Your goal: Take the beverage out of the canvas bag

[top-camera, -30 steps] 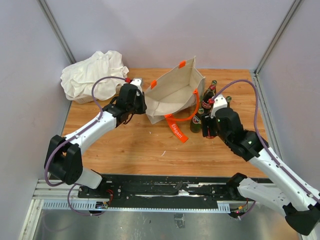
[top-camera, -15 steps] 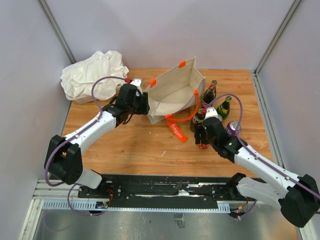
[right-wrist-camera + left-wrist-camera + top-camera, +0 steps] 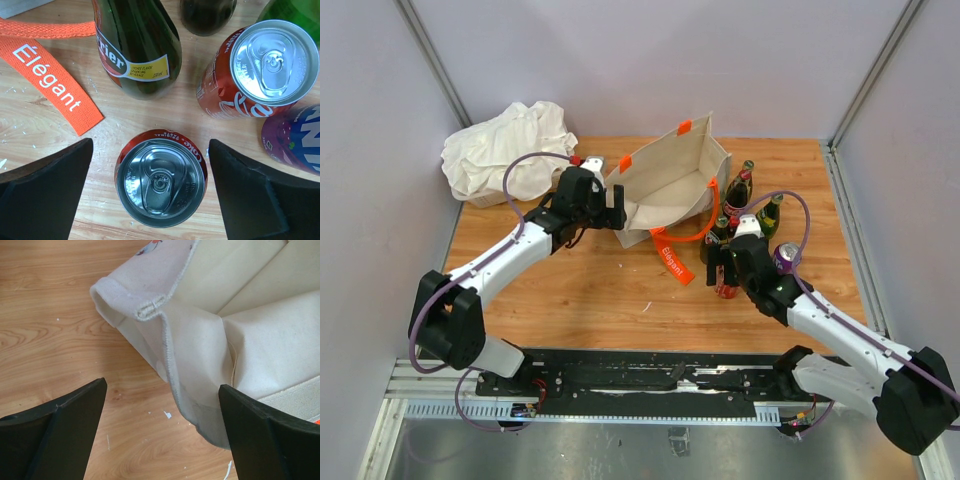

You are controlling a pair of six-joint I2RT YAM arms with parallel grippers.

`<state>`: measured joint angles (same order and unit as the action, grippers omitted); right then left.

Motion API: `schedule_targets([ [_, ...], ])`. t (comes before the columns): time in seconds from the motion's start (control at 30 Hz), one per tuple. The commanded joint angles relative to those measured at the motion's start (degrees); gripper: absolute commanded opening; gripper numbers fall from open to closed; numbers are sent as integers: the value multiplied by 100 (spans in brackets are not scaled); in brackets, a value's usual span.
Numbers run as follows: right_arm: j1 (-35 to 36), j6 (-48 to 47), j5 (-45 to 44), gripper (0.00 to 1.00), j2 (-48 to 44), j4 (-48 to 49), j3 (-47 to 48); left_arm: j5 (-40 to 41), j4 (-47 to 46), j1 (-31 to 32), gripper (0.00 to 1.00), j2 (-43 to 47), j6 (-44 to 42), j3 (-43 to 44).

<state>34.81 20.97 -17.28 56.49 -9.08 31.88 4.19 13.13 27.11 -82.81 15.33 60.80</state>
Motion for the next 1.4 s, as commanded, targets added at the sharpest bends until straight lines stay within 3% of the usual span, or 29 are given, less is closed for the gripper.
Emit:
schedule_targets([
  [0.0,-86,-39,-158,100,-64,-12,154,-6,20,-26,100,218,-16,121],
  [0.43,-57,-761,-542,98,-870,-818,1202,-47,-2,-31,100,1302,118,105],
  [0.73,-247,-1293,-2008,98,-1029,-648,1804,413,-3,-99,100,1885,17,177],
  [0.93,-1377,-1224,-1682,98,-944,-501,1955,-356,90,-812,100,1698,165,81],
  [1.2,-3283,-737,-921,98,-894,-314,1927,-402,114,-2074,100,1432,26,-104],
  [1.37,-4796,88,41,98,-972,-254,1668,-139,-108,-2175,100,1498,-143,-326],
])
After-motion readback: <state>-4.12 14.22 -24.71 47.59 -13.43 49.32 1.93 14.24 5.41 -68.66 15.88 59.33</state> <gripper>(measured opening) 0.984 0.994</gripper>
